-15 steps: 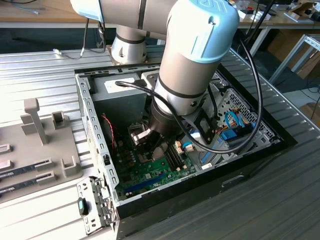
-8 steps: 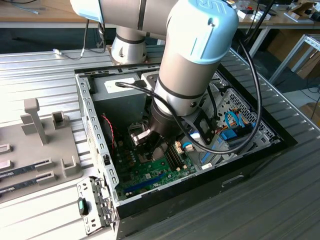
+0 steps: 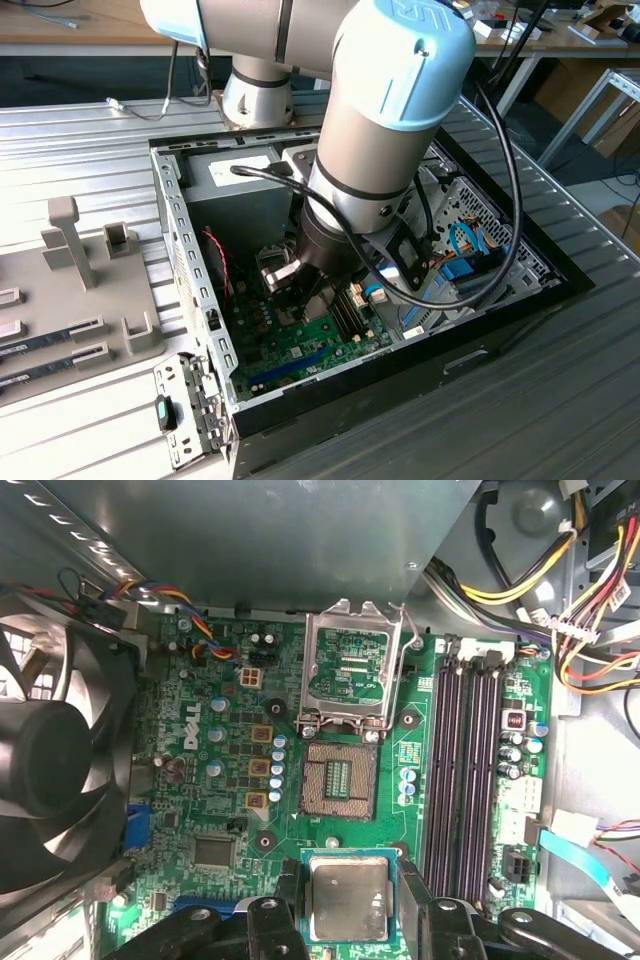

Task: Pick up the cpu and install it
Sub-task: 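Pick up the cpu and move it towards the insertion slot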

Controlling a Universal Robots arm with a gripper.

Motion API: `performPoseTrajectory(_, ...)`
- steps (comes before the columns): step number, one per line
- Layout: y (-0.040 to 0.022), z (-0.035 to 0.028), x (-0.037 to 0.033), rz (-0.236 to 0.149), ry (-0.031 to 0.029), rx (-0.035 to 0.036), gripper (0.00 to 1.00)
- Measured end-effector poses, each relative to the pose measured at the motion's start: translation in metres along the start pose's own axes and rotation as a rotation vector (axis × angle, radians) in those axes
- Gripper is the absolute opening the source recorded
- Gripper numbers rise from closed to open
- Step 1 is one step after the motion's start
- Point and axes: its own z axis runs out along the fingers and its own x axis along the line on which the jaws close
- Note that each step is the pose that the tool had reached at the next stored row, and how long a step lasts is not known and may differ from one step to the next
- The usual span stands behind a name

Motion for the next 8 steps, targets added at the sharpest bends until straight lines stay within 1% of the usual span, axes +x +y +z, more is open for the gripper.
performPoseTrajectory(8,-0.0001,0.0023,0.0,0.0,0.0,0.0,0.47)
